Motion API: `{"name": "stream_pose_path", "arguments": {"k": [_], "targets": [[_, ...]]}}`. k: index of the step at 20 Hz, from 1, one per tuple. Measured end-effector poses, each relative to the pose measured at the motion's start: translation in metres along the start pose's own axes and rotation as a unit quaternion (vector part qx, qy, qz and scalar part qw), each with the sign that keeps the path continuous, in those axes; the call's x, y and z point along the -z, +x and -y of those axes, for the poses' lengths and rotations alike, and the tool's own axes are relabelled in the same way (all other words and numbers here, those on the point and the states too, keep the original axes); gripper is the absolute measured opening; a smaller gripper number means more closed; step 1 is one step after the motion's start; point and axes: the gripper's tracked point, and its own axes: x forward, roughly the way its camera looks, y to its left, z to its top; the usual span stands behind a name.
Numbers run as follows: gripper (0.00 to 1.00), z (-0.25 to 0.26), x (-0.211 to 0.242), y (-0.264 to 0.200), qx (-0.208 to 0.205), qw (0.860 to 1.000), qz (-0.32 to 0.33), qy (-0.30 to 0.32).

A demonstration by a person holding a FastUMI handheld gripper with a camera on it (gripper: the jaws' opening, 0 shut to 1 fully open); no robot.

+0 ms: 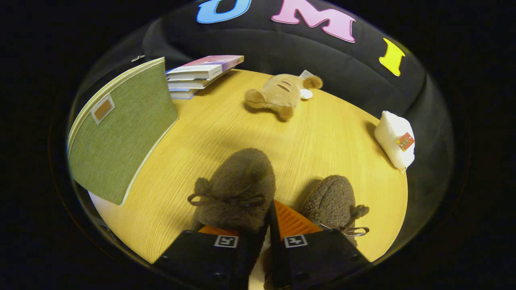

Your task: Open the storage box then place both shoes into the box .Put the left shoe in first, then the right shoe, with the right side of both shoes facing outward in a uniform manner.

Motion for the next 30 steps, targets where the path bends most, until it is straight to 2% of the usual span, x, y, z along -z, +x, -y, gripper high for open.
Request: {"name": "stream_pose_path", "arguments": {"k": [1,2,6,11,15,19,24,30], "targets": [[0.1,0.001,0.001,-0.001,0.005,1.0,-0.004,0.014],[0.08,-0.002,0.003,-0.005,0.002,1.0,-0.01,0.029],[0.08,-0.006,-0.013,-0.036,-0.012,0.998,0.008,0.066],[0.08,-0.017,-0.072,-0.099,-0.028,0.992,0.062,0.106],[0.08,-0.049,-0.127,-0.141,-0.052,0.989,0.093,0.101],[0.08,-0.105,-0.175,-0.168,-0.092,0.984,0.105,0.11],[0.08,-0.186,-0.212,-0.168,-0.133,0.978,0.079,0.138],[0.08,-0.262,-0.203,-0.116,-0.107,0.99,0.028,0.092]]}}
